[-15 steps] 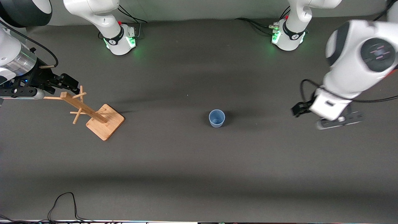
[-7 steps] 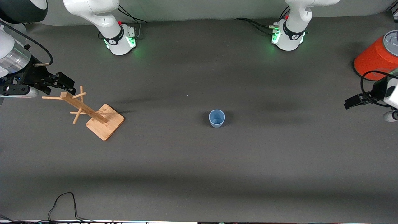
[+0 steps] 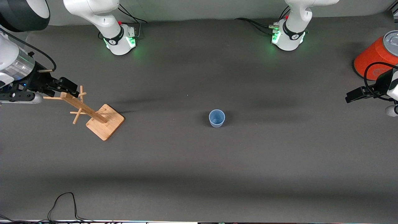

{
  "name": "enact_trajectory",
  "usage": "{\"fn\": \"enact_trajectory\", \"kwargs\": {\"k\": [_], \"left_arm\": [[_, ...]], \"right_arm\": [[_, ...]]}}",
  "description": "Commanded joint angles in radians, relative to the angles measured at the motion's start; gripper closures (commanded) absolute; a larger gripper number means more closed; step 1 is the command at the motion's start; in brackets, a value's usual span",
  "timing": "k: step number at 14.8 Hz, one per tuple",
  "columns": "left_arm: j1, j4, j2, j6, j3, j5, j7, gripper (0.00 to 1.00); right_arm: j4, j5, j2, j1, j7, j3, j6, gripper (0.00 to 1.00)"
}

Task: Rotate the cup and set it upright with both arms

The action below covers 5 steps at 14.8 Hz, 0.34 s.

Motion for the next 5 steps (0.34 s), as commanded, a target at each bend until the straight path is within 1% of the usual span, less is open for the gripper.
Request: {"fn": "enact_trajectory", "kwargs": {"k": [1, 5], "left_arm": [[-0.011, 0.018, 0.000, -0.026, 0.006, 0.001, 0.016, 0.00], [-0.015, 0.018, 0.000, -0.026, 0.007, 0.001, 0.018, 0.00]], "right_arm": [[0.022, 0.028, 0.009, -0.004, -0.019, -0.004, -0.001, 0.00], [0.039, 0.028, 0.012, -0.001, -0.016, -0.003, -0.003, 0.00]]}}
